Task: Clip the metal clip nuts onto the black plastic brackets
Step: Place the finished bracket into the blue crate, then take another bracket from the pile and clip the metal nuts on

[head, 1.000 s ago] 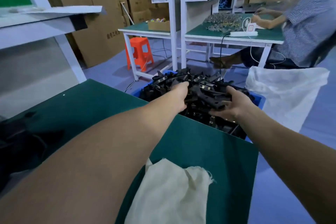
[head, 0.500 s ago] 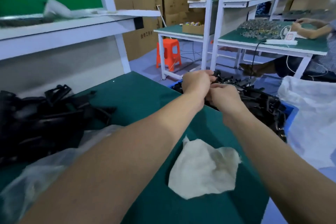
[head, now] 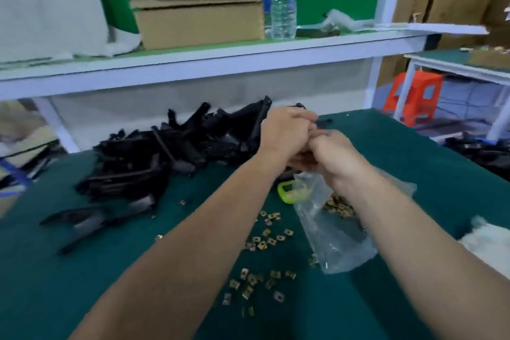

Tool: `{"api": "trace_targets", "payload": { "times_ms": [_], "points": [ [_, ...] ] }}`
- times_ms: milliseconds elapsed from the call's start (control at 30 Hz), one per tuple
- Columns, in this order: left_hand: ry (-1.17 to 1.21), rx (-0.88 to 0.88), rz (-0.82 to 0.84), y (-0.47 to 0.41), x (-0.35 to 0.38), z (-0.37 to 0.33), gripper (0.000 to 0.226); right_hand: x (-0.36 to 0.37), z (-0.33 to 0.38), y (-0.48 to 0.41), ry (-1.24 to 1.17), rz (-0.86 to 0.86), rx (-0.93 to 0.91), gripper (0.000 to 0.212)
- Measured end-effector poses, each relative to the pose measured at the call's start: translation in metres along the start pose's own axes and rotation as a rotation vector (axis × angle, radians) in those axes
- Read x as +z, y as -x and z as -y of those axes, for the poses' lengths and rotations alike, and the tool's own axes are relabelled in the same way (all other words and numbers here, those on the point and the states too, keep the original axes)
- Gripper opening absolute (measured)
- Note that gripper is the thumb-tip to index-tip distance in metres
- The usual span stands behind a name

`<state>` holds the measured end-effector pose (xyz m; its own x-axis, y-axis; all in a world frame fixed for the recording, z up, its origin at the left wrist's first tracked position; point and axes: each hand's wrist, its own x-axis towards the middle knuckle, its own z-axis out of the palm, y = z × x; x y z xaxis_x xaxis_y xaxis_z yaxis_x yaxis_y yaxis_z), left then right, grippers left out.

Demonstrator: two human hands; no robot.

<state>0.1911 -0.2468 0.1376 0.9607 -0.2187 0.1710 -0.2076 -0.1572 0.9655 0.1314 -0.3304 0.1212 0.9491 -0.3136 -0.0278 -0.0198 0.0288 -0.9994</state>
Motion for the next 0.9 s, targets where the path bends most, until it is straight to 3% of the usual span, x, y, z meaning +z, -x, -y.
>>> {"api": "trace_targets", "payload": {
  "times_ms": [133,400,567,633,733,800,900],
  "points": [
    [-0.070,-0.014,-0.155,0.019,-0.092,0.047,0.031,0.073,-0.020,-0.007,0.167,0.125,-0.012,0.026],
    [-0.389,-0.134,-0.259,0.067,-0.208,0.133,0.028,0.179,-0.069,-0.022,0.511,0.306,-0.029,0.017],
    [-0.584,-0.161,-0.608,0.085,-0.248,0.161,0.022,0.225,-0.091,-0.024,0.504,0.385,0.020,0.026],
    [-0.637,-0.103,-0.752,0.084,-0.260,0.172,0.036,0.239,-0.098,-0.025,0.478,0.420,0.039,0.031],
    [-0.707,-0.156,-0.639,0.073,-0.275,0.185,0.068,0.255,-0.108,-0.029,0.477,0.479,0.071,0.038],
    [-0.767,-0.178,-0.539,0.064,-0.280,0.192,0.058,0.261,-0.115,-0.031,0.491,0.530,0.081,0.045],
    [-0.888,-0.170,-0.532,0.055,-0.280,0.197,0.039,0.263,-0.123,-0.035,0.479,0.582,0.075,0.049]
  ]
}}
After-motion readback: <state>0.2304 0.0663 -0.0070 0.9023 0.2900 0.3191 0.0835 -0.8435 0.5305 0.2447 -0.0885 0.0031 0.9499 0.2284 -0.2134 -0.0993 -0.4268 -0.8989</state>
